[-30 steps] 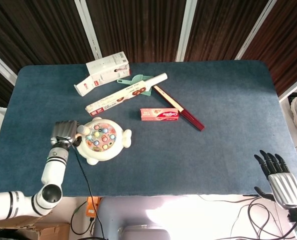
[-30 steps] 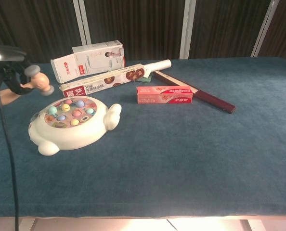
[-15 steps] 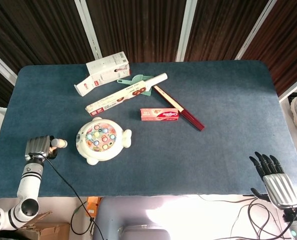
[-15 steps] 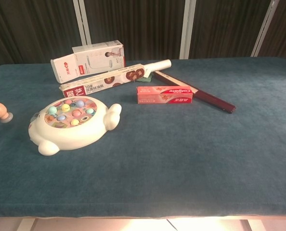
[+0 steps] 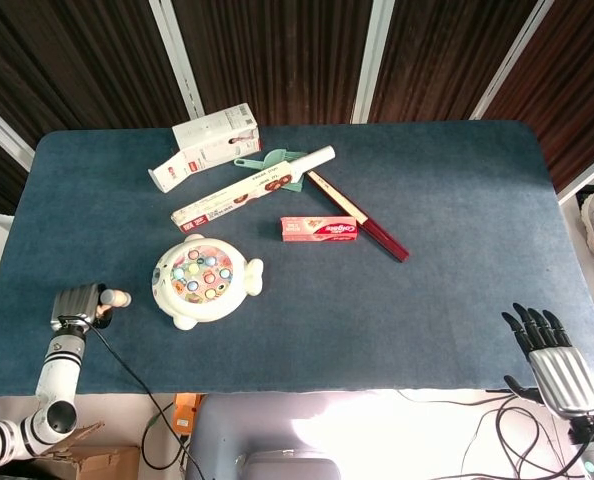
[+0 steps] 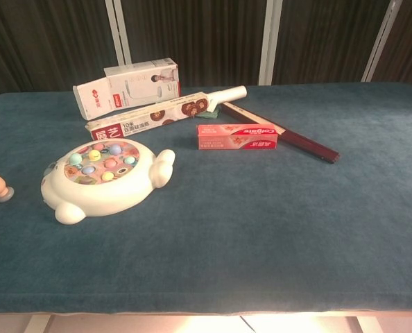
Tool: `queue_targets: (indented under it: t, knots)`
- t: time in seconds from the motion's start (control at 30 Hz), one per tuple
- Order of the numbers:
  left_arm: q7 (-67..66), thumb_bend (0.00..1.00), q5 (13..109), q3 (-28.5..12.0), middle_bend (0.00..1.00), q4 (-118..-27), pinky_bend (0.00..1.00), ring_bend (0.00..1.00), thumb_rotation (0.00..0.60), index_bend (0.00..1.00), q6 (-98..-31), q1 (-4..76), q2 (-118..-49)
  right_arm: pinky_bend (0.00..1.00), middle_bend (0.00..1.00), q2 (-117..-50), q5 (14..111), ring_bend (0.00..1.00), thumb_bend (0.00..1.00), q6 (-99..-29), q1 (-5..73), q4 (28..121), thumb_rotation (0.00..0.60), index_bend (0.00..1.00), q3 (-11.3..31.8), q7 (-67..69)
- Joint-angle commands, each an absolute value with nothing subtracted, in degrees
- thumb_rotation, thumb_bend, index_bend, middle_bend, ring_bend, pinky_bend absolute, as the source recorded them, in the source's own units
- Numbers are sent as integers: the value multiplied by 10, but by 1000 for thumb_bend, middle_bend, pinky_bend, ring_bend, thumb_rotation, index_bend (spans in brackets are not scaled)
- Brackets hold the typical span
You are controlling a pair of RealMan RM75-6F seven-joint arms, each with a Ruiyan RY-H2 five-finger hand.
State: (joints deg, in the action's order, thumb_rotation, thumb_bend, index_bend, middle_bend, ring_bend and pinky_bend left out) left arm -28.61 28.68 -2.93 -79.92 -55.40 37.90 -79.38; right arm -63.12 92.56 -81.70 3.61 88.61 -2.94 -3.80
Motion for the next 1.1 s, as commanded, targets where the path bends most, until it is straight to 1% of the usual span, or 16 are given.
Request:
queue_targets:
  t: [0.03, 0.13, 0.2, 0.3, 0.43, 0.7, 1.1]
  knots:
    - [-282, 441, 289, -31, 585, -793, 612, 549, 600, 705, -546, 375, -793, 11, 0, -631, 925, 0, 133, -816, 36, 886, 600, 0, -29, -39]
    - [-275, 385, 293, -34, 585, -791, 612, 545, 600, 666, -536, 372, -789, 11, 0, -632, 924, 0, 133, -815, 36, 887, 600, 0, -29, -39]
    - [-272, 349, 296, -35, 581, -789, 611, 541, 600, 661, -533, 370, -789, 11, 0, -632, 923, 0, 132, -815, 36, 887, 600, 0, -29, -40]
    - [-266, 320, 298, -39, 558, -786, 591, 518, 600, 637, -524, 368, -789, 11, 0, -631, 924, 0, 133, -816, 36, 887, 600, 0, -29, -39]
    - [-253, 293, 306, -44, 554, -775, 587, 513, 600, 623, -516, 364, -794, 11, 0, -631, 924, 0, 132, -817, 36, 886, 600, 0, -29, -37]
    - [-241, 275, 303, -59, 554, -770, 586, 512, 600, 619, -508, 363, -792, 11, 0, -630, 923, 0, 133, -817, 36, 886, 600, 0, -28, -37]
    - [-200, 252, 251, -90, 554, -758, 586, 512, 600, 614, -456, 368, -772, 11, 0, -630, 925, 0, 133, -820, 34, 886, 600, 0, -29, -35]
